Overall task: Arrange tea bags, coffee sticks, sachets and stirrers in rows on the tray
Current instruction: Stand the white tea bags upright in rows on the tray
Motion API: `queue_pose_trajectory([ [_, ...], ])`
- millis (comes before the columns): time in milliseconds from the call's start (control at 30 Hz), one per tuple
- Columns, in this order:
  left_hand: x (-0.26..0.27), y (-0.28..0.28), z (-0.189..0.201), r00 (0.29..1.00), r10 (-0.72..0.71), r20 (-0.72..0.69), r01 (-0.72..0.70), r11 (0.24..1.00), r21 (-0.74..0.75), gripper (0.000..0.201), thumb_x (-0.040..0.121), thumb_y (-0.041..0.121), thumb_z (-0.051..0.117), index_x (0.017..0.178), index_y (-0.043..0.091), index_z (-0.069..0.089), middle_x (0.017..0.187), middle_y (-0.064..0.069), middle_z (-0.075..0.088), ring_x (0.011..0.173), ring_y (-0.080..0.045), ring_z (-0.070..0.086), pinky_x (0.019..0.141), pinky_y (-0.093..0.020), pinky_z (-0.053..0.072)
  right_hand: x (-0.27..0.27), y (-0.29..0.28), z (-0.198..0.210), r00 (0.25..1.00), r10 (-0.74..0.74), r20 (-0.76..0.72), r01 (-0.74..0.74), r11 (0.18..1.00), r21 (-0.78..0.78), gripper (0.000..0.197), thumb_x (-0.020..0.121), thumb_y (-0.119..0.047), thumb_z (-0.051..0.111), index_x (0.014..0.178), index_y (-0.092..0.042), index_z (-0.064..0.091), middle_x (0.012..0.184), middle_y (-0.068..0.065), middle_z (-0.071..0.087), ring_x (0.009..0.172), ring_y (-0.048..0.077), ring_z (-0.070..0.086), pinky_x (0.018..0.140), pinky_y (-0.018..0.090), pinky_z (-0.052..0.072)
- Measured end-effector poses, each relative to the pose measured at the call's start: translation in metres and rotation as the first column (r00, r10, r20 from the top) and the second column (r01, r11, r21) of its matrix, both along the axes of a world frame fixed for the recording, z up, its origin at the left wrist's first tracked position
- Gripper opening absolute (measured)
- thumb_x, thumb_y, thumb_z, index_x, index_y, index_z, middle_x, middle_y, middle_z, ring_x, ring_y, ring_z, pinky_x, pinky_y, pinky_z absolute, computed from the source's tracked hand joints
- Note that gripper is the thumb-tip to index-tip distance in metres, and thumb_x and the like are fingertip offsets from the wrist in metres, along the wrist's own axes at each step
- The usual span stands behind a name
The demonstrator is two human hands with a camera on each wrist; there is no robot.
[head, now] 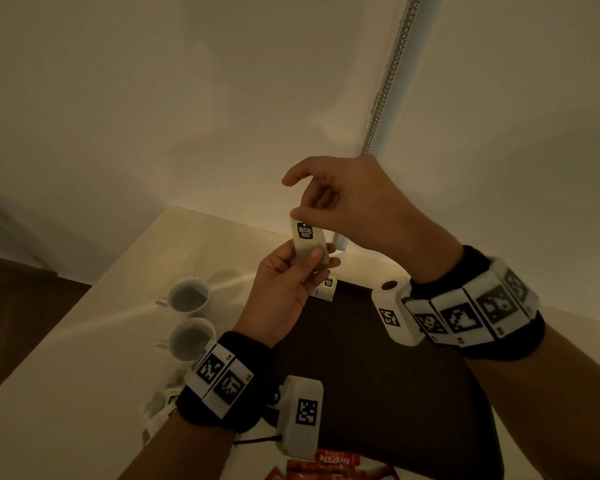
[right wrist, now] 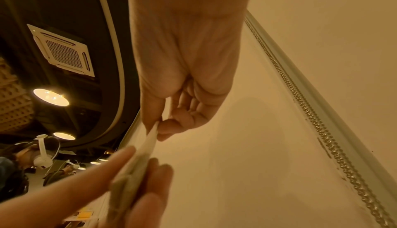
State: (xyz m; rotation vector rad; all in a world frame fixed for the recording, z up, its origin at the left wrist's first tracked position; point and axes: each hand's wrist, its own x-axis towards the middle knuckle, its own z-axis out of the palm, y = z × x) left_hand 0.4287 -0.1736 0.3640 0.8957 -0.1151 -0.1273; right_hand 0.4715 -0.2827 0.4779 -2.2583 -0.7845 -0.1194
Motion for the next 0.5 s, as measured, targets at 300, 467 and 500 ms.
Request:
queue_pose_trajectory([
  [300,0.001,0.003,-0.012,0.988,0.151,0.032,-0.154,0.983,0.104,0.018,0.077,0.019,0.059,0.091,0.011,0.067,0.083,0.001,0.073,0.074,-0.008,0.066,0.066,-0.017,0.049,0.003,-0.011,-0.012,0.999,-0.027,-0.029,0.027,1.000,0.007,0.021,0.083,-0.018,0.070,0.103,-0.015,0.067,0.078,-0.007,0.066,0.074,0.002,0.061,0.064,0.007,0.044],
  [467,0.001,0.006,-0.022,0.985,0.166,0.035,-0.169,0.939,0.299,0.024,0.075,0.026,0.066,0.098,0.019,0.069,0.090,0.000,0.074,0.086,-0.014,0.068,0.070,-0.021,0.049,0.009,-0.022,-0.025,0.999,-0.028,-0.035,0.026,0.998,-0.053,0.011,0.082,-0.014,0.070,0.092,-0.015,0.073,0.077,-0.009,0.068,0.072,-0.006,0.060,0.067,0.006,0.043],
  [500,-0.001,0.009,-0.026,0.987,0.158,0.019,-0.155,0.928,0.338,0.027,0.075,0.025,0.067,0.101,0.021,0.068,0.095,0.001,0.074,0.090,-0.014,0.068,0.069,-0.020,0.049,0.011,-0.026,-0.029,0.998,-0.044,-0.034,0.043,0.998,-0.042,0.011,0.082,-0.013,0.070,0.092,-0.015,0.073,0.076,-0.012,0.067,0.073,-0.008,0.059,0.067,0.004,0.042],
])
